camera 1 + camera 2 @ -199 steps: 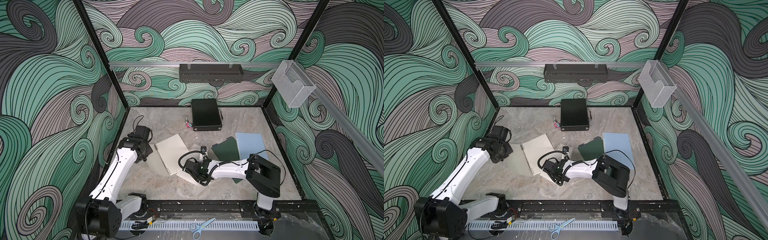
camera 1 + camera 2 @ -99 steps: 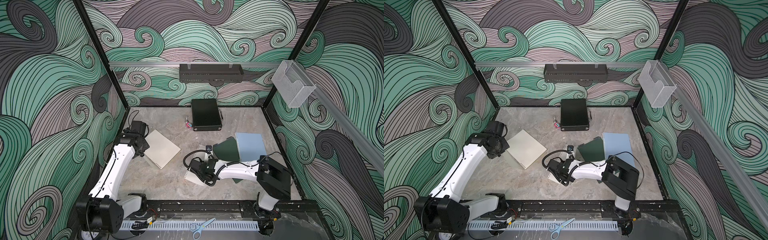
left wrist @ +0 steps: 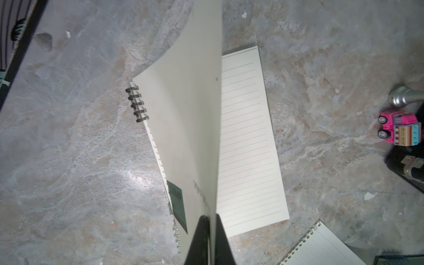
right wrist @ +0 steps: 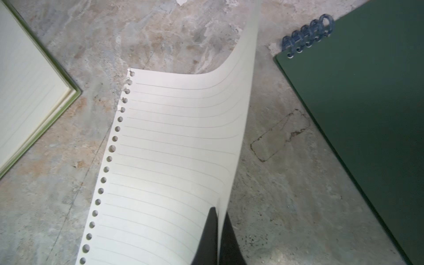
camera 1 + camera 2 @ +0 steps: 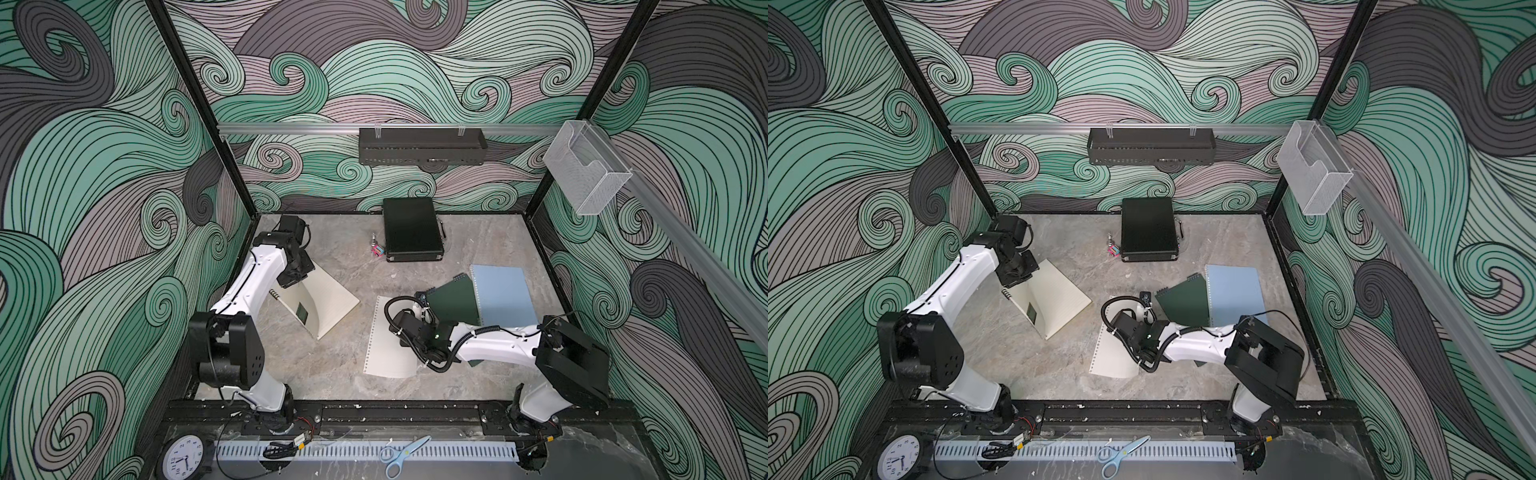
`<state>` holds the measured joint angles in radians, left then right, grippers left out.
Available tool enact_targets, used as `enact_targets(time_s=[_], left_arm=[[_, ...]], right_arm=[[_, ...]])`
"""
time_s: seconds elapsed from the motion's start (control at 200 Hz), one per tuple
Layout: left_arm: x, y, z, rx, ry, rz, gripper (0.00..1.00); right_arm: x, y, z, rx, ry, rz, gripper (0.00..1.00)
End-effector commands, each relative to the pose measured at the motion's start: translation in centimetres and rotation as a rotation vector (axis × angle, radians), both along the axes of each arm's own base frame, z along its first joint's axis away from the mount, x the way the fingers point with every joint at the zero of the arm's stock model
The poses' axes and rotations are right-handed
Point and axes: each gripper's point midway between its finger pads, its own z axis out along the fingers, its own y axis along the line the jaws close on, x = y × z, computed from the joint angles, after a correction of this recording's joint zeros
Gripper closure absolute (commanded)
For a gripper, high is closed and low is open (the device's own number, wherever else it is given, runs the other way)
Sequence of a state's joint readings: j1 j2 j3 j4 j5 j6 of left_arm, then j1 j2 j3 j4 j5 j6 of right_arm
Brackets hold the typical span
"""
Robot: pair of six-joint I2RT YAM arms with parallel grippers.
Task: Tear off pages from different notebooks
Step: Close the notebook at the center of the board, then move the notebook to the center of the board.
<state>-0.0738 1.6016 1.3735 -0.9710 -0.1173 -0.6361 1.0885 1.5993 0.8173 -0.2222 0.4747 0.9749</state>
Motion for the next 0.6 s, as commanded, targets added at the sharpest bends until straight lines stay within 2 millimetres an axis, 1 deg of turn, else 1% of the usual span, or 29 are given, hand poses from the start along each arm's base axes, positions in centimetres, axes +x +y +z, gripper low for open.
enact_targets(time_s=[0.0, 0.07, 0.095, 0.125, 0.15, 0.185, 0.25, 0.265, 0.28, 0.345, 0.425, 0.495, 0.595], left_arm=[[1.5, -0.5, 0.9, -0.006, -0.03, -0.016, 0.57], [1.5, -0.9, 1.3, -0.017, -0.043, -0.026, 0.26], [1.5, -1.1, 1.6, -0.019, -0.053, -0.032, 0.16], [1.3, -1.2, 2.0, -0.017, -0.067, -0.038, 0.07], [1.0, -1.3, 2.4, -0.015, -0.082, -0.044, 0.02], [0.4, -1.4, 2.9, -0.017, -0.1, -0.049, 0.02], [-1.3, -1.2, 3.9, -0.015, -0.131, -0.048, 0.02], [-1.7, -1.0, 3.7, -0.006, -0.13, -0.043, 0.01], [-2.2, -0.9, 4.6, -0.006, -0.165, -0.04, 0.01], [-3.7, -0.2, 5.3, 0.011, -0.231, -0.019, 0.01], [-5.3, 0.0, 4.8, 0.0, -0.286, -0.01, 0.02], [-6.4, -0.4, 3.6, -0.031, -0.313, -0.015, 0.02], [-8.1, -0.5, 1.4, -0.064, -0.297, 0.02, 0.01]], right_arm=[[0.4, 0.4, 0.8, 0.042, -0.005, 0.001, 1.0], [0.6, 0.3, 0.9, 0.043, -0.005, -0.002, 1.0], [0.7, 0.2, 0.9, 0.042, -0.005, -0.003, 1.0], [0.8, 0.2, 0.9, 0.04, -0.004, -0.006, 1.0], [0.9, 0.1, 0.9, 0.041, -0.003, -0.01, 1.0], [0.9, 0.1, 0.9, 0.042, -0.003, -0.011, 1.0], [1.0, -0.1, 0.8, 0.038, -0.002, -0.013, 1.0], [1.0, -0.1, 0.7, 0.037, -0.001, -0.015, 1.0], [1.0, -0.1, 0.7, 0.035, -0.001, -0.016, 1.0], [1.1, -0.2, 0.3, 0.034, 0.009, -0.017, 1.0], [1.2, -0.2, 0.1, 0.035, 0.016, -0.016, 1.0], [1.3, -0.3, -0.1, 0.032, 0.021, -0.016, 1.0], [1.3, -0.4, -0.1, 0.032, 0.018, -0.015, 1.0]])
